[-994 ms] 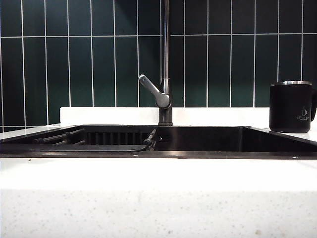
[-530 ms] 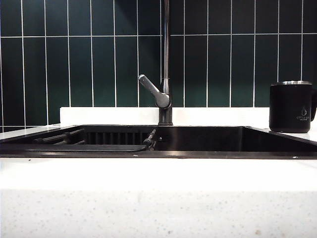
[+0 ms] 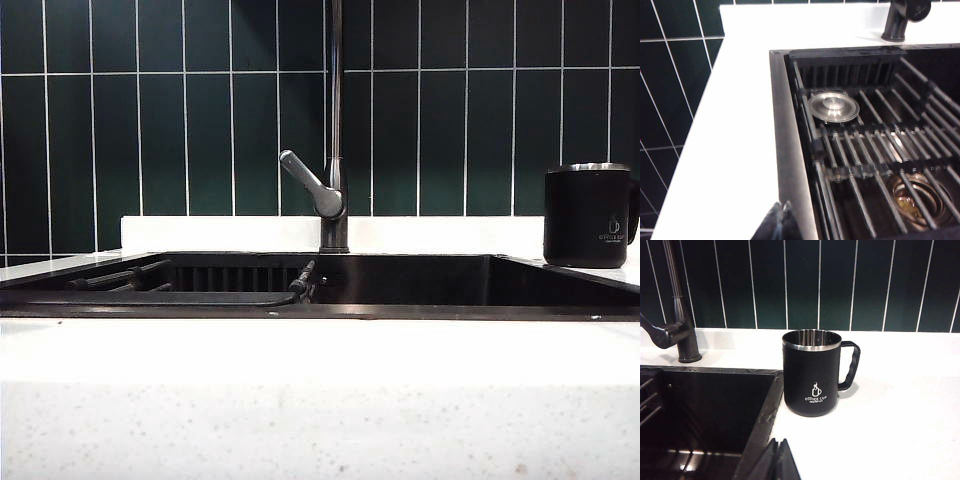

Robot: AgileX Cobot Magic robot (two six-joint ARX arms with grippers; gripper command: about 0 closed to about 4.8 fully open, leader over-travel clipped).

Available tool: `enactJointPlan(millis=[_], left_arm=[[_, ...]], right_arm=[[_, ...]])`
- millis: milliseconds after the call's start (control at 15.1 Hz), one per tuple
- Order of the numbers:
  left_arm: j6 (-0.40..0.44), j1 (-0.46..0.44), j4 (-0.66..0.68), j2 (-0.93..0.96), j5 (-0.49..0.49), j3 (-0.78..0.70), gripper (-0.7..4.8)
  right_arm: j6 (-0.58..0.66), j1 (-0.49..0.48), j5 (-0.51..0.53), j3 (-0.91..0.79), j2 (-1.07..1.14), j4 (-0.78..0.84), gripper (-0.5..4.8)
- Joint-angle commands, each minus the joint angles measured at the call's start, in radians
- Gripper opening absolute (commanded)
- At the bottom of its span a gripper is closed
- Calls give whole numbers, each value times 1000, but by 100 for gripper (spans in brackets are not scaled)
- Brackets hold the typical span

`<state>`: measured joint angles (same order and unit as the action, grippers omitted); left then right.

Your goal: Pick up the mug next to the sink, go to the faucet to get some water, pour the water into the sink, and finally put the mug back to its place.

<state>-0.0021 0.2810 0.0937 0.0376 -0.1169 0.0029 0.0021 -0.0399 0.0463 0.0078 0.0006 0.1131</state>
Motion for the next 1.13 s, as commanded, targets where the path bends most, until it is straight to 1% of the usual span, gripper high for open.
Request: enactJointPlan(millis=[66,199,530,597,729,928,1127], left_arm=[[-6,-19,-32,-32,-2,4,-6],[-6,-53,-65,-31,22,4,-6],[-5,-179,-171,-31,122,5,-5],[-5,-198,-201,-31,122,5,-5],[-4,-212,-226,-31,120,5,-5],[2,-219,-226,-31,114,5,-5],[2,-246,-229,-31,148,5,-5]], right_arm=[[-3,0,0,3,-3,10,-6],[-3,0,0,3,-3,11,-6],[-3,0,0,3,-3,10,-6],[-3,0,0,3,-3,10,-6],[-3,0,0,3,-3,10,-6],[-3,0,0,3,-3,10,-6],[-3,0,0,3,-3,10,-6]])
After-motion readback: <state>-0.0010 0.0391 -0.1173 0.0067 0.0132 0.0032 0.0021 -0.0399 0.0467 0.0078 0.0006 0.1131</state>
